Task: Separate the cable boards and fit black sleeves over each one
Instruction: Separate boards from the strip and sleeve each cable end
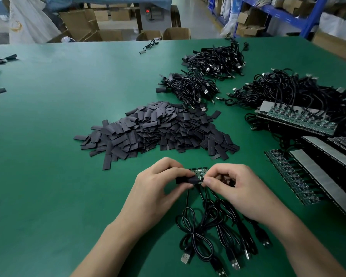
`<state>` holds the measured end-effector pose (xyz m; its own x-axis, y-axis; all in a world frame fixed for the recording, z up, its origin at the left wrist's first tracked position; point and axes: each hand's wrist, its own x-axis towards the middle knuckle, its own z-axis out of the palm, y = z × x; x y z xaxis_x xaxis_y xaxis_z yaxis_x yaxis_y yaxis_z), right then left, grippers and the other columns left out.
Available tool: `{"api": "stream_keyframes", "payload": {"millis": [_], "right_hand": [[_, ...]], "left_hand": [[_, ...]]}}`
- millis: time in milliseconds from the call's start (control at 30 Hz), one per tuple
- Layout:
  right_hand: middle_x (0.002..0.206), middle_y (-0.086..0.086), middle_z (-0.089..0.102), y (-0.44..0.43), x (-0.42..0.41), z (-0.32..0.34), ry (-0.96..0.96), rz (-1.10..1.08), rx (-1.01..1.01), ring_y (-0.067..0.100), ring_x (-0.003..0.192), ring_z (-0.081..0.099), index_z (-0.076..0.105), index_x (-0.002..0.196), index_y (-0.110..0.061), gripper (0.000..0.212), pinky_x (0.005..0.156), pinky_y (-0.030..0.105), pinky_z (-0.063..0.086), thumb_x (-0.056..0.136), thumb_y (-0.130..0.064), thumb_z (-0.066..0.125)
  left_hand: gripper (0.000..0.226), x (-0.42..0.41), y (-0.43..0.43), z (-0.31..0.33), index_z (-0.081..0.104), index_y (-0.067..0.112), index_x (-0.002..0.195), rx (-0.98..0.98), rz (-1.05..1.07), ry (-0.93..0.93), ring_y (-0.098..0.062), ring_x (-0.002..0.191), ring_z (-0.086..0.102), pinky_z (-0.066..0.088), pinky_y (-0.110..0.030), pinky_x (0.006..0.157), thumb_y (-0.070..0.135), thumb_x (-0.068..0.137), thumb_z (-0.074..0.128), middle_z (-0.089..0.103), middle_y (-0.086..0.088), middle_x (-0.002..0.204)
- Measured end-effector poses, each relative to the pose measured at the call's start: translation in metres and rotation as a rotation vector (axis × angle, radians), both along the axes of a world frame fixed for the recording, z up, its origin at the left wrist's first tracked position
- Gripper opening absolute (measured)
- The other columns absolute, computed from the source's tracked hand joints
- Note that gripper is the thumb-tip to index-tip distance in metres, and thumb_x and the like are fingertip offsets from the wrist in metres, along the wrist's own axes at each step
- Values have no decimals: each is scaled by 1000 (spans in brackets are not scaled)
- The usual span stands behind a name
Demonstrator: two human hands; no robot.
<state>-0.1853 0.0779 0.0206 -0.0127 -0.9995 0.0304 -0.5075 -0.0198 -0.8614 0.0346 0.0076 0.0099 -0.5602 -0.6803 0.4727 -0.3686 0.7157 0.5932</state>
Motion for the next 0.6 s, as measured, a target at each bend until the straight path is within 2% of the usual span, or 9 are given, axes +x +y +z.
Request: {"api": "stream_keyframes", "payload": {"millis": [233,300,400,467,600], "right_hand": [[70,-15,63,-1,0,-2,-31,-24,7,-2,63,53,72,89,-33,8,62,16,43,97,-31,70],[69,-12,61,-1,2,-2,-26,-25,2,1,62,52,72,90,-32,7,62,22,43,94,-37,69],[70,2,61,-1,4,-1,-49,-33,-3,7,62,51,71,89,-30,23,62,33,43,85,-51,64],[69,5,60,-1,4,0,-70,-39,-2,8,61,49,71,88,-29,29,61,34,42,81,-56,62],[64,-10,54,-1,4,-1,-92,-45,18,7,60,47,72,86,-28,34,60,31,41,79,-60,63]], "left_hand": [[18,-2,2,0,79,21,105,-10,20,32,-2,89,65,54,-24,80,30,90,78,65,12,99],[19,-2,1,-1,78,20,106,-15,13,36,-2,89,65,54,-25,80,27,89,79,65,11,100],[19,-2,1,-1,78,19,107,-34,6,48,-4,90,65,55,-26,79,26,89,79,64,10,100],[19,-3,1,-1,78,18,107,-43,-2,57,-5,90,66,55,-27,80,27,90,78,64,9,101],[19,-3,1,-2,77,18,109,-77,-14,56,-6,92,65,55,-27,80,25,91,78,64,8,102]]}}
